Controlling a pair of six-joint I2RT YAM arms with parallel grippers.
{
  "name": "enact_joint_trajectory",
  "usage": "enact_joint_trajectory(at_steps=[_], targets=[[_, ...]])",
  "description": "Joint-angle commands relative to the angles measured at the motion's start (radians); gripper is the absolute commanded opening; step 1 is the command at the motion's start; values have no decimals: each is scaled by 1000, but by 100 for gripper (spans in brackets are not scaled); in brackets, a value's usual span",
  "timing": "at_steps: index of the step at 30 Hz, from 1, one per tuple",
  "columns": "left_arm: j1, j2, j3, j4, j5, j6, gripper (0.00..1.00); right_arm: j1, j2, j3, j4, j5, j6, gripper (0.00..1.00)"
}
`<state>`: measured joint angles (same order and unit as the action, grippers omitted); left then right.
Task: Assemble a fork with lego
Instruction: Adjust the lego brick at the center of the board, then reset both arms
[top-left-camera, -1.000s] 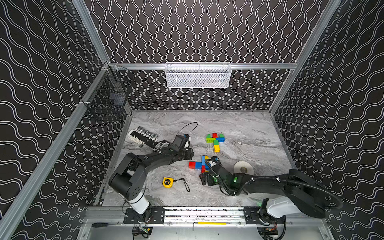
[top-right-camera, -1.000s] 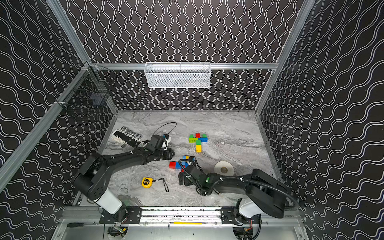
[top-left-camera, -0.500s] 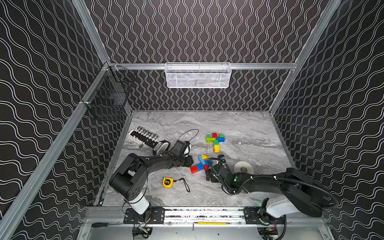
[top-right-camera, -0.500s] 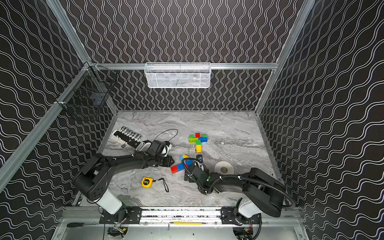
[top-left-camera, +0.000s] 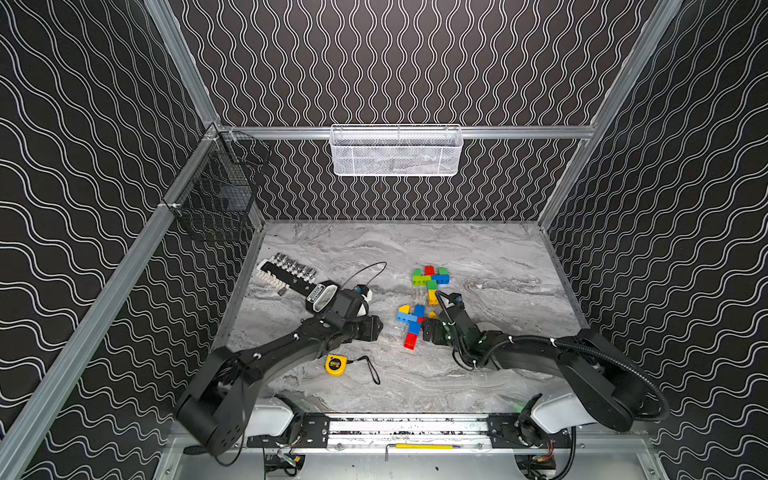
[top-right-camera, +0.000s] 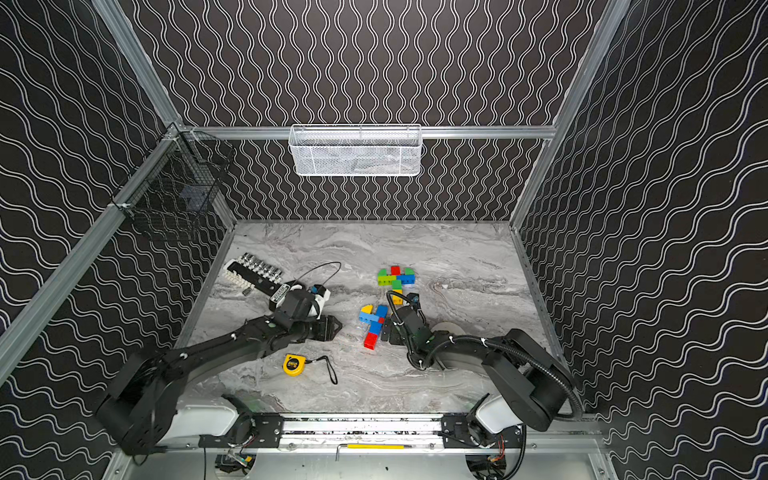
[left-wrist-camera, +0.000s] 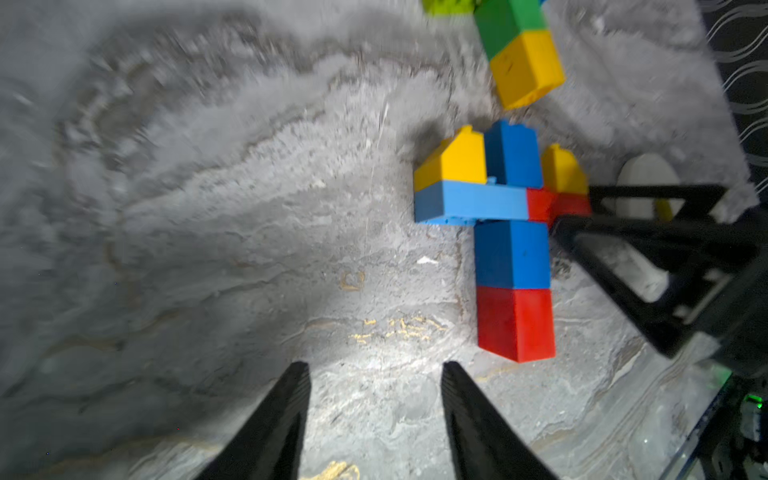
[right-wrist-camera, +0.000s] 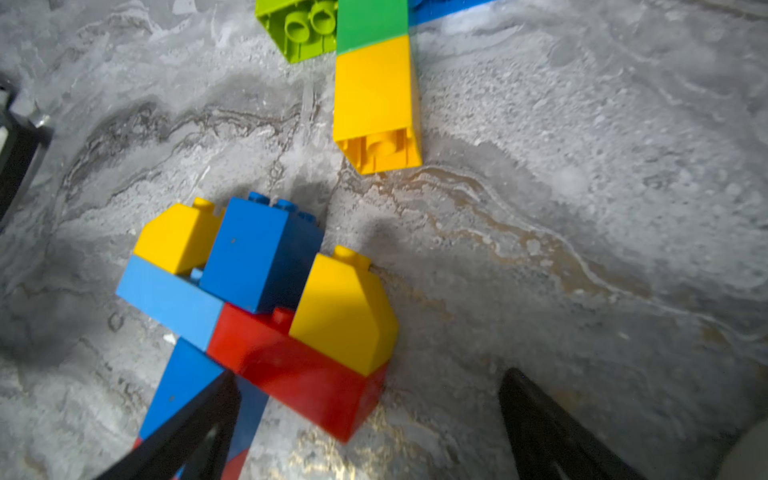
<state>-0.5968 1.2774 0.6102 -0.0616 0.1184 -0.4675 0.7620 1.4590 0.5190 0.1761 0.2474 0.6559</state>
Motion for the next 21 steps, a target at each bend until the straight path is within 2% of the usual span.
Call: enact_joint_trajectory(at_steps=[1, 3, 6, 8, 9, 10, 12, 13, 14, 16, 17, 19, 21], targets=[[5, -113, -11, -20, -176, -10, 82, -1, -111, -39, -116, 60, 39, 98], [14, -205, -22, -13, -293, -6, 98, -1, -253, -99, -97, 135, 32, 99], [21, -314, -54, 80, -476, 56, 99, -9, -432, -177, -11, 259, -31, 100], [23, -354, -82, 161, -675, 104, 99, -48, -490, -189, 36, 324, -110, 100], [30, -348, -91, 221, -771, 163, 99, -75, -502, -191, 70, 372, -167, 100], [42, -332, -89, 254, -821, 229, 99, -99, -507, -196, 118, 404, -240, 100], [65, -245, -81, 369, -937, 414, 99, -172, -498, -240, 333, 438, -436, 99], [72, -199, -103, 471, -971, 500, 99, -243, -491, -243, 377, 373, -497, 99], [92, -151, -142, 611, -977, 608, 99, -308, -461, -247, 435, 327, -569, 99], [137, -76, -230, 862, -948, 729, 99, -395, -390, -220, 476, 331, -635, 99], [177, -46, -275, 964, -888, 740, 99, -435, -348, -199, 463, 315, -653, 99], [260, 6, -305, 991, -767, 669, 99, -514, -262, -181, 467, 270, -635, 99], [346, 59, -333, 1006, -638, 594, 99, -599, -174, -226, 616, 160, -596, 99]])
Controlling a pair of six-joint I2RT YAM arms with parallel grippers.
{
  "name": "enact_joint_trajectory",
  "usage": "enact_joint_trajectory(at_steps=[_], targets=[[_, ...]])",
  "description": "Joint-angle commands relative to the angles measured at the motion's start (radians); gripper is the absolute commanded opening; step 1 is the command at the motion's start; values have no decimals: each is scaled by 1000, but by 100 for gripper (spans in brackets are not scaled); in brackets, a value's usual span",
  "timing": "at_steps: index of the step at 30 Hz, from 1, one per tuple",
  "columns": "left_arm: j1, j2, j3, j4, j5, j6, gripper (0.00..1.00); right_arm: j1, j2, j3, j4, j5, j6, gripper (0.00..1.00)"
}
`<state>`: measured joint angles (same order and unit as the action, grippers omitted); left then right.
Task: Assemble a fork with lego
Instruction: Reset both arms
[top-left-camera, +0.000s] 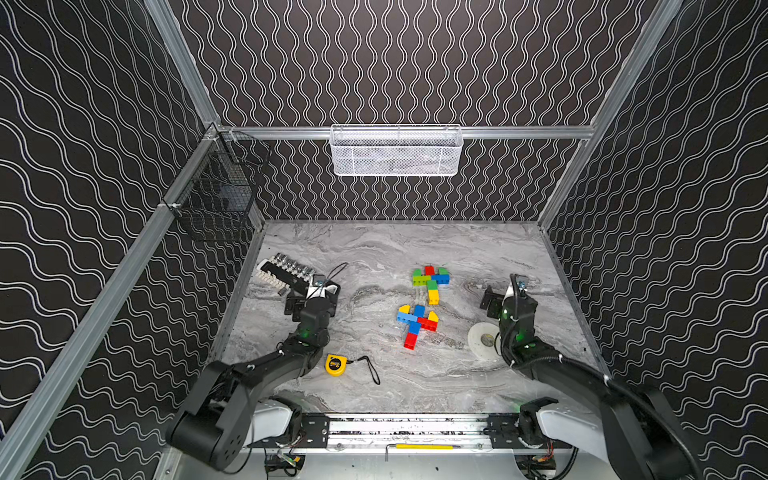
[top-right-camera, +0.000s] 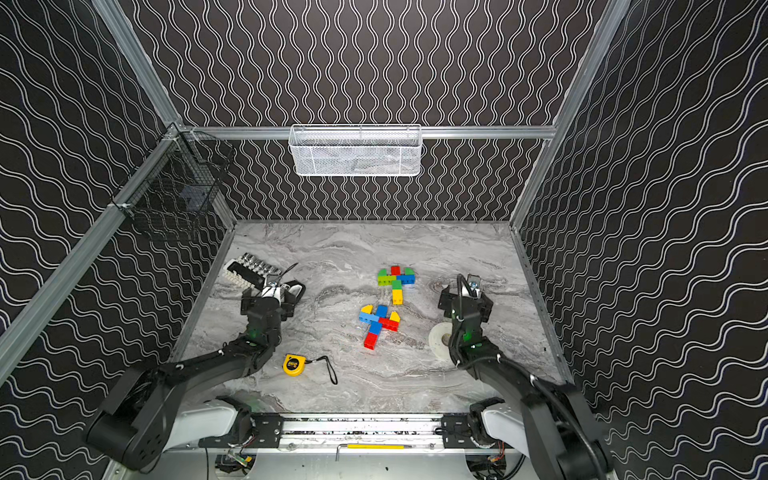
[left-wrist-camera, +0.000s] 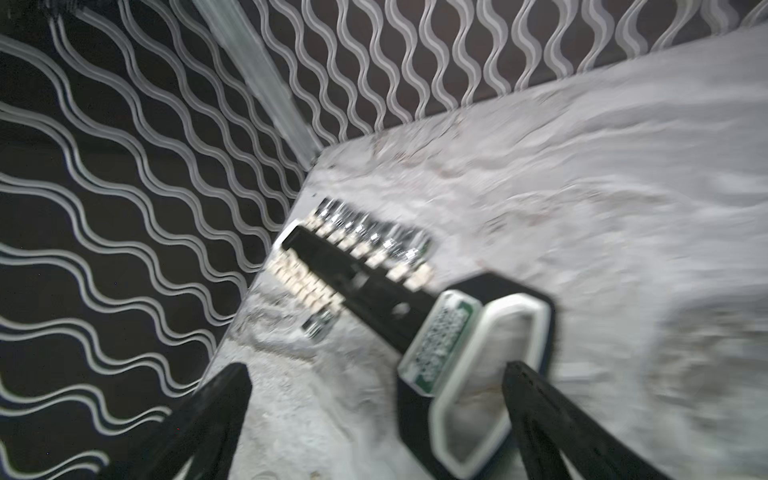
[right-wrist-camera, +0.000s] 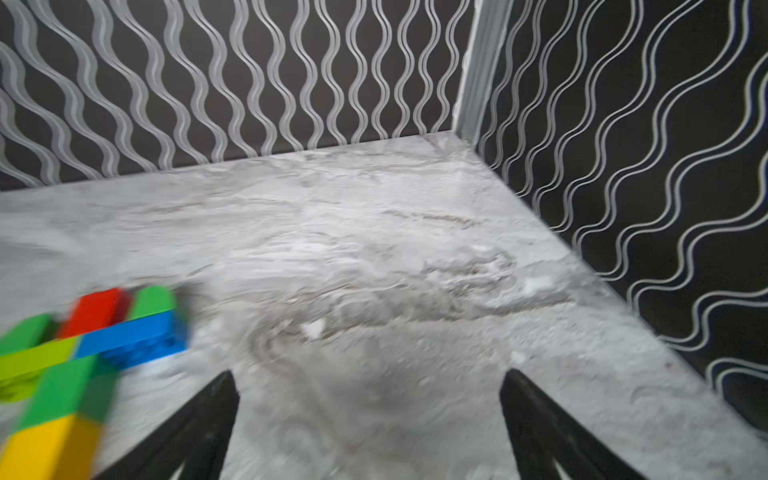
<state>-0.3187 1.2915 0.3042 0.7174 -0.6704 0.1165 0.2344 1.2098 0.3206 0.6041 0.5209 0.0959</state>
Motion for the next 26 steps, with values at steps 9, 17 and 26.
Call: enact_joint_trajectory(at_steps=[9, 17, 26], targets=[[279, 378, 20, 409, 537, -96, 99, -305, 298, -17, 470, -430, -40, 100], [270, 368, 44, 351, 502, -96, 99, -293, 317, -57, 553, -410, -67, 100], [268, 371, -40, 501, 471, -101, 99, -276, 327, -71, 597, -390, -78, 100]])
